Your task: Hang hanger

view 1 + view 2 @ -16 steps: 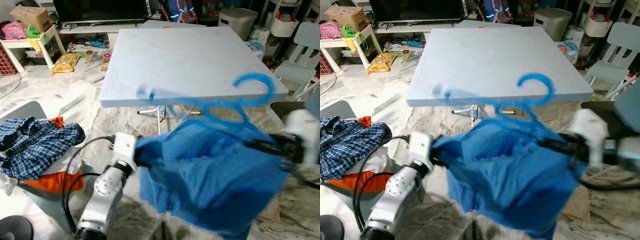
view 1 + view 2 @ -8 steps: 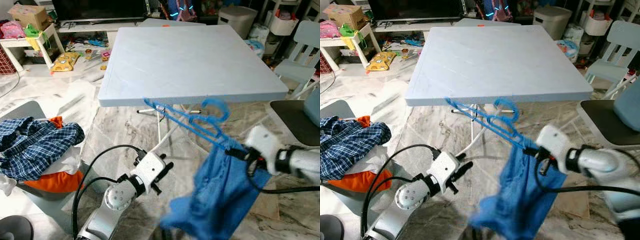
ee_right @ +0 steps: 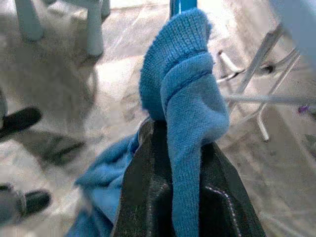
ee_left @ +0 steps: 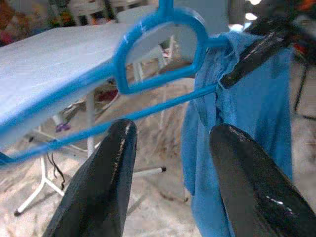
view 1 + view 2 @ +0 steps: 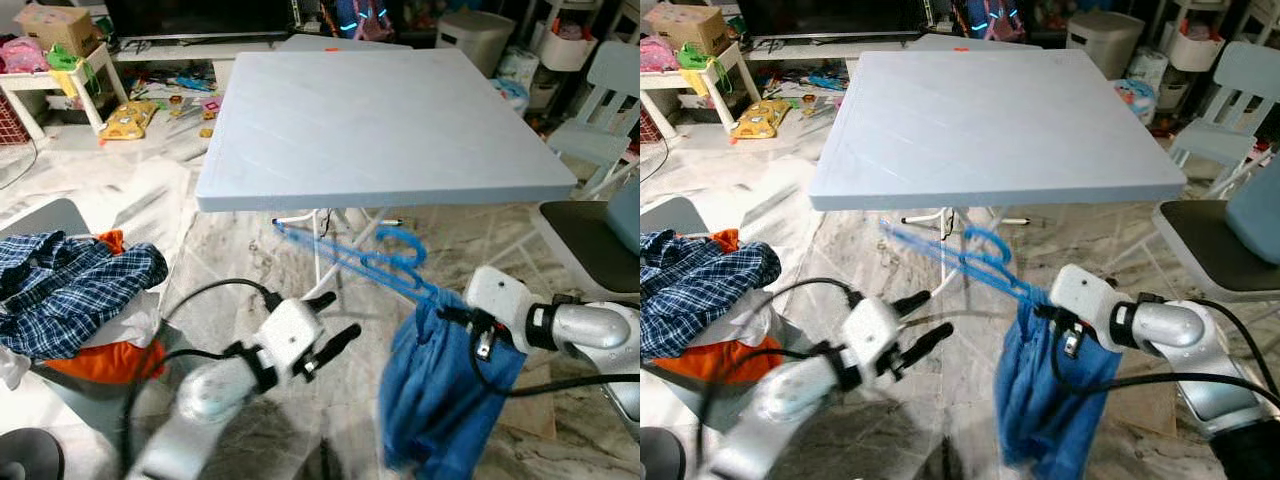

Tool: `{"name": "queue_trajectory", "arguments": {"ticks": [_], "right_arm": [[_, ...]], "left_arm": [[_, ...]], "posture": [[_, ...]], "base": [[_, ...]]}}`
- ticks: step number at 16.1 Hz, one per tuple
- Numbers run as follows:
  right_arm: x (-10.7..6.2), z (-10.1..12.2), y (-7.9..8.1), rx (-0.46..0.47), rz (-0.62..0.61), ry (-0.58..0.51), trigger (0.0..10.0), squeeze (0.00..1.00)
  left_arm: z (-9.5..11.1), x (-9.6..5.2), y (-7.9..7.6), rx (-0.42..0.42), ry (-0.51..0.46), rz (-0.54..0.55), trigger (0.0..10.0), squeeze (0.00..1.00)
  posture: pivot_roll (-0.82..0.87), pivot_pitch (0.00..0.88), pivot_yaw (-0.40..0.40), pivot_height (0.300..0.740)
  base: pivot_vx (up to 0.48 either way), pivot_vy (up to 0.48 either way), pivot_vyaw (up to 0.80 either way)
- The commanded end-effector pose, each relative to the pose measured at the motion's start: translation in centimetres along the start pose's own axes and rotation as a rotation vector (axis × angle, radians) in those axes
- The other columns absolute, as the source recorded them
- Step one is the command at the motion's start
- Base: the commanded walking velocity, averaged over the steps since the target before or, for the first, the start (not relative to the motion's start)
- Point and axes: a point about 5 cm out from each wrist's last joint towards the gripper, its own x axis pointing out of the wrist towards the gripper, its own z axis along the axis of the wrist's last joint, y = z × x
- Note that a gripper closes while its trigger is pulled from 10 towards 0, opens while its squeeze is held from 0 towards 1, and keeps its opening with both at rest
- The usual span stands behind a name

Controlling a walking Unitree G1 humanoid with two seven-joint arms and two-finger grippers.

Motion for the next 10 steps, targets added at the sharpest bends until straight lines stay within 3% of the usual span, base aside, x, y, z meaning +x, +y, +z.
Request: {"name": "queue_trajectory", "arguments": {"ticks": [1,5,6,10], "right_arm": [[-0.2,0.0,-0.3,-0.04,0.025,0.015,10.0,0.0],[-0.4,-1.1,-0.3,-0.062,0.033,0.034,10.0,0.0],[-1.0,-1.7,0.1,-0.134,0.13,0.053,10.0,0.0],[-2.9,-1.4,0.1,-0.146,0.267,0.035,10.0,0.0]], "left_arm": [[0.5,-0.4,0.2,0.001,-0.007,-0.025,10.0,1.0],[1.0,-1.1,0.6,-0.024,-0.002,-0.086,10.0,1.0],[0.7,-1.7,0.6,-0.026,0.023,-0.114,10.0,1.0],[0.5,-2.1,1.1,-0.025,0.043,-0.12,10.0,1.0]], "posture": [[-0.13,0.053,-0.025,0.74],[-0.13,0.048,-0.024,0.74],[-0.12,0.049,-0.021,0.74],[-0.12,0.046,-0.01,0.74]], "base": [[0.0,0.0,0.0],[0.0,0.0,0.0],[0.0,0.0,0.0],[0.0,0.0,0.0]]}}
